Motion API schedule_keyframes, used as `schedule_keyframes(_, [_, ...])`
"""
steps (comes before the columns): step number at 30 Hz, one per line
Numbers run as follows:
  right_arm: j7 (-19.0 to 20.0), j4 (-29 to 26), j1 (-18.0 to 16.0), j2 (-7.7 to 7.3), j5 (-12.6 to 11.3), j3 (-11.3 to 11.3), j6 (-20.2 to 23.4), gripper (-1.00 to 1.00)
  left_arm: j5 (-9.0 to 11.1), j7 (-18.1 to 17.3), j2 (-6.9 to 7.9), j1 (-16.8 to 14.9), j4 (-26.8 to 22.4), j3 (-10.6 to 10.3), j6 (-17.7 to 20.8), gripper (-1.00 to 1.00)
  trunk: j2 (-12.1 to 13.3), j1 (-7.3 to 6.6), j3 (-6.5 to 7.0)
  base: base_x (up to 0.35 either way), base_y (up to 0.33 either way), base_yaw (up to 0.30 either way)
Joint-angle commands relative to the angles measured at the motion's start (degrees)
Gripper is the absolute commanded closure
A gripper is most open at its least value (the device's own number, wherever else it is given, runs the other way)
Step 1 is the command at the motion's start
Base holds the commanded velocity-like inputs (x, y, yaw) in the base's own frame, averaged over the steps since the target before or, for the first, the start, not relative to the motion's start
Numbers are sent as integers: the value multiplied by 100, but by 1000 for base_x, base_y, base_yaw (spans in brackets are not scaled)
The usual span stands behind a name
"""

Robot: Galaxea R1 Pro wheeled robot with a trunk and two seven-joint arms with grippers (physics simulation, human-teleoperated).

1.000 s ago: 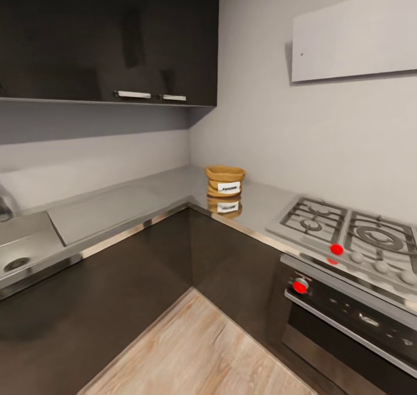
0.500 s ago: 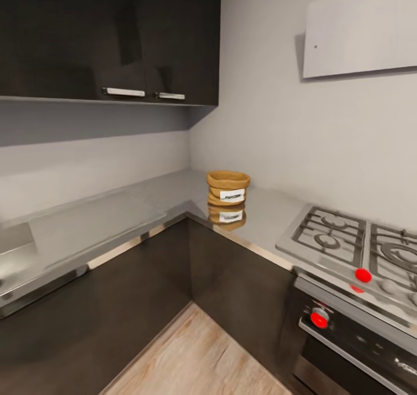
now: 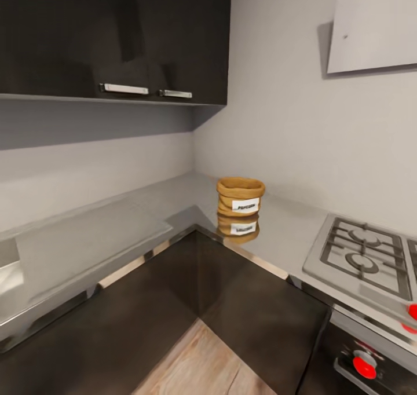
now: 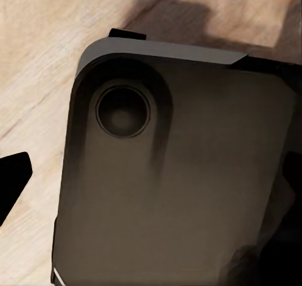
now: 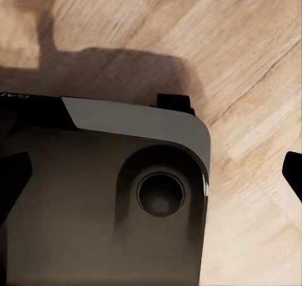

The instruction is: In the kitchen, take the popcorn bag from the countertop, put it into the microwave, and heat it until the popcorn is cooked so the cooked popcorn ends up inside the bag.

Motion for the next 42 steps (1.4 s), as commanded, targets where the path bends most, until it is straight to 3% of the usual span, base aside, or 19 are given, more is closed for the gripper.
schedule_keyframes(1, [11,18,-7,-6,39,-49,-32,-100,38,-1,-2,2,-6,9,-8,-100,-2,3,-5,323,136,0])
schedule_keyframes(13, [11,18,-7,-1,40,-49,-48,-100,35,-1,3,2,-8,8,-16,-100,-2,3,-5,279,67,0])
schedule_keyframes(42, [11,18,-7,-1,28,-49,-45,-100,66,47,-3,2,-23,29,-26,-100,-2,3,-5,9,14,-202])
